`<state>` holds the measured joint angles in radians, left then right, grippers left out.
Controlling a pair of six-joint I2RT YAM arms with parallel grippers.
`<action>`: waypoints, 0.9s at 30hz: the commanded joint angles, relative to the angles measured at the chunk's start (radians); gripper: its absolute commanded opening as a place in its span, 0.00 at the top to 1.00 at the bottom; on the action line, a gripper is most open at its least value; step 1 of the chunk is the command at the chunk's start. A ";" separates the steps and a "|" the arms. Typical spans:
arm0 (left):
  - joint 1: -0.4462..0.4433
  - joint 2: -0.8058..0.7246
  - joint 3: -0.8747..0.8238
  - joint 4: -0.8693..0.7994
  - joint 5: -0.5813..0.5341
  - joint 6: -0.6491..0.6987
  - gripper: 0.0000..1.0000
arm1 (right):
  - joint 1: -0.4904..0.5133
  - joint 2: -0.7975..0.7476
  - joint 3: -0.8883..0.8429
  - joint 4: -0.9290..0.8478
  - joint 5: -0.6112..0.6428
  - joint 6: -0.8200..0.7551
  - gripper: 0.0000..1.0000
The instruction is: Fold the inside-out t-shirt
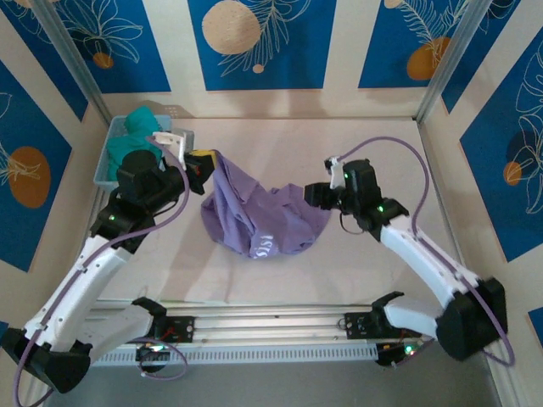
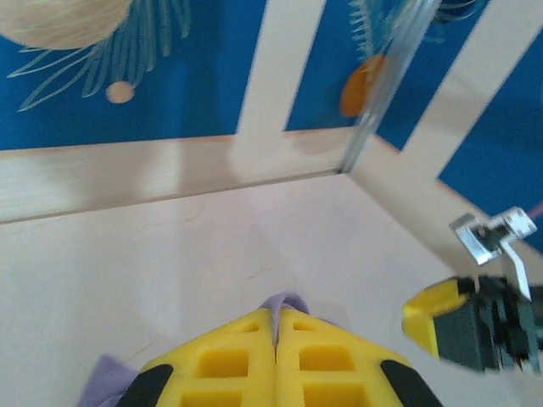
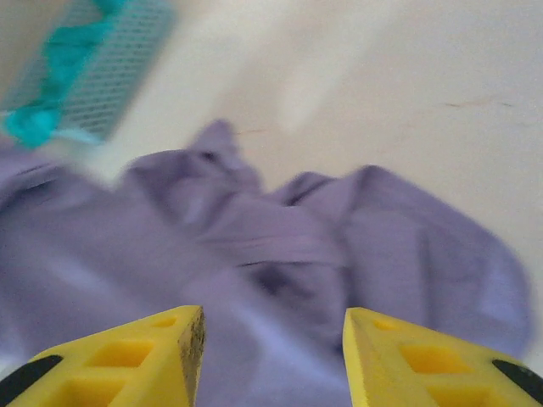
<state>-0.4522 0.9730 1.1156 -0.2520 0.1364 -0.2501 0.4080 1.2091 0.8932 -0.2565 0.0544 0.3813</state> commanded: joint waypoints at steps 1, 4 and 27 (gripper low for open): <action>0.014 -0.022 0.024 -0.135 -0.103 0.071 1.00 | -0.004 0.168 0.057 -0.086 0.074 -0.020 0.51; 0.015 -0.023 0.017 -0.134 -0.106 0.058 1.00 | -0.002 0.326 0.138 -0.111 0.082 -0.024 0.49; 0.075 -0.044 0.291 -0.190 -0.256 0.081 1.00 | -0.273 -0.001 0.292 -0.151 -0.153 -0.001 1.00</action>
<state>-0.4011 0.9634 1.2999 -0.4614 -0.0479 -0.2012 0.1593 1.3216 1.1507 -0.3973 -0.0288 0.3653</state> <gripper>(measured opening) 0.039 0.041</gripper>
